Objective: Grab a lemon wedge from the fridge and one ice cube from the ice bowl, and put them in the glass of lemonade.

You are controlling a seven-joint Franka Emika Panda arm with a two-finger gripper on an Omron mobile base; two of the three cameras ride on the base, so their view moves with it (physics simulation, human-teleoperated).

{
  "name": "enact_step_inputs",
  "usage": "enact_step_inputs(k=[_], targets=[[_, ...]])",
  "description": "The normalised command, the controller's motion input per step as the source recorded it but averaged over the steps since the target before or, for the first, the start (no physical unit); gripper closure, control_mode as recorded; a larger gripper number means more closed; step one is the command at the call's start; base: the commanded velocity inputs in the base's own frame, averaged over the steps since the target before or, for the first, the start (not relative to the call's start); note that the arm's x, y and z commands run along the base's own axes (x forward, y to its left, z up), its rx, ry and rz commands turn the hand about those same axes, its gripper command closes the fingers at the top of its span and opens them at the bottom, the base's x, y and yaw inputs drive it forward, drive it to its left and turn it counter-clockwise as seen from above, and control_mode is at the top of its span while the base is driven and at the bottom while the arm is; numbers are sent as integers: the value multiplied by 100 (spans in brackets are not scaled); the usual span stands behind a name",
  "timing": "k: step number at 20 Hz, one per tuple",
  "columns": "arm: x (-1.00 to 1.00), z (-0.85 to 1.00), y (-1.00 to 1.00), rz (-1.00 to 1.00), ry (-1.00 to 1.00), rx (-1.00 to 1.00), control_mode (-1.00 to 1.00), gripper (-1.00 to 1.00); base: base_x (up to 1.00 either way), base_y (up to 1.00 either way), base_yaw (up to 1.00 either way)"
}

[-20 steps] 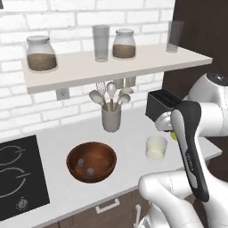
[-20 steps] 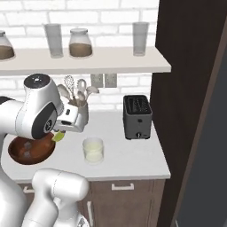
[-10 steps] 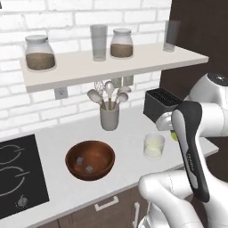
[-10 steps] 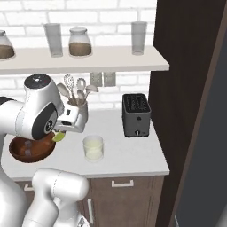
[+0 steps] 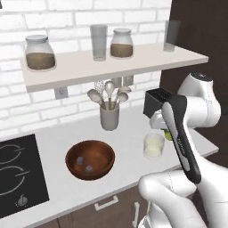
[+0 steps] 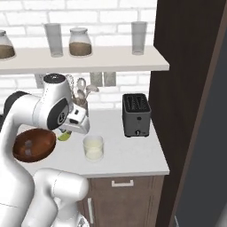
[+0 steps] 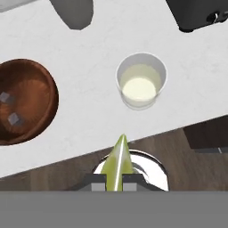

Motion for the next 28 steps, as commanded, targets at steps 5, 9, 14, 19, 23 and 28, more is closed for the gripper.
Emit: enact_step_inputs(k=[5, 9, 14, 19, 23, 28], targets=[[98, -5, -25, 0, 4, 2, -100, 100, 0, 0, 0], [79, -21, -1, -4, 3, 0, -100, 100, 0, 0, 0], [74, -14, 0, -16, 24, 0, -100, 100, 0, 0, 0], [38, -22, 5, -6, 1, -5, -100, 100, 0, 0, 0], [0, -57, 6, -1, -1, -5, -100, 100, 0, 0, 0], [0, -36, 1, 0, 0, -2, -100, 100, 0, 0, 0]])
